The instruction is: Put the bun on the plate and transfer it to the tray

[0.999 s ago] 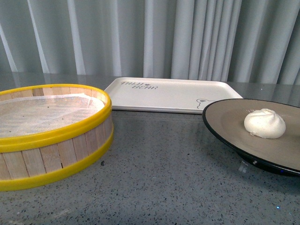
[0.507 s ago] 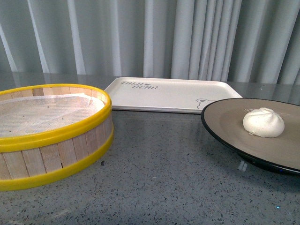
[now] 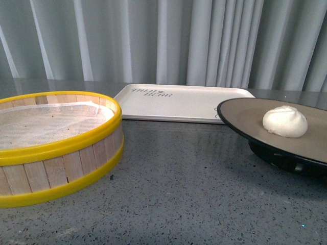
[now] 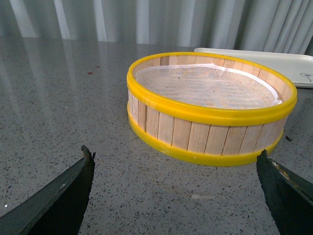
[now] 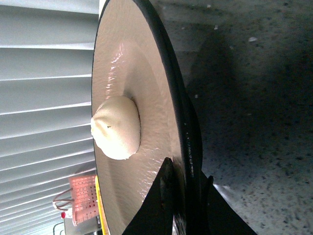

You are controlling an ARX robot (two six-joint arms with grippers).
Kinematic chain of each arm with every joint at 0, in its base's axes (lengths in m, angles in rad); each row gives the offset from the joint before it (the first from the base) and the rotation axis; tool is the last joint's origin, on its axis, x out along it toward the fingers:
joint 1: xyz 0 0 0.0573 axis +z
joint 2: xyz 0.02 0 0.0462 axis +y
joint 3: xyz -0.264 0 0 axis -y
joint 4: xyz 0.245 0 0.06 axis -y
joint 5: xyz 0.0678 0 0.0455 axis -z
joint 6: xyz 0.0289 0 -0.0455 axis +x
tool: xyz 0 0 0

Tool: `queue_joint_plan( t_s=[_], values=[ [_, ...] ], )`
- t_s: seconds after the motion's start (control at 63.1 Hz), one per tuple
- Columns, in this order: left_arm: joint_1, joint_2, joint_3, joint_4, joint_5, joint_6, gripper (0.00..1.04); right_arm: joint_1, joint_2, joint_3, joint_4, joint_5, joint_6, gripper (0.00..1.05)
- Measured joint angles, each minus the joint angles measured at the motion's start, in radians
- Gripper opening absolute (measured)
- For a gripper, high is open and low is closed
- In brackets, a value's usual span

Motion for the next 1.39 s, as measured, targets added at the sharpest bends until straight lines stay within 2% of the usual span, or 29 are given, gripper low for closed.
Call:
queue_joint_plan(
  t_s=[0.222,0.38,0.586,0.745,1.094,1.395],
  values=[
    [0.000,0.000,0.000,0.000,0.000,0.000,0.98,-0.021,0.017,0.124,-0.017,-0.005,-0.021,0.03],
    [0.000,0.000,0.000,0.000,0.000,0.000,0.98,-0.020,0.218,0.304,0.021,-0.006,-0.053,0.03],
    [0.000,0.000,0.000,0.000,0.000,0.000,0.98,0.067,0.470,0.596,0.006,-0.013,-0.075,0.03],
    [0.000,0.000,0.000,0.000,0.000,0.000,0.98,0.088,0.636,0.780,-0.029,0.018,-0.047,0.03],
    [0.000,0.000,0.000,0.000,0.000,0.000,0.98,0.112,0.709,0.834,-0.056,0.010,-0.043,0.03],
    [0.000,0.000,0.000,0.000,0.000,0.000,0.98,0.115,0.851,1.023,-0.154,0.025,-0.072,0.03]
  ],
)
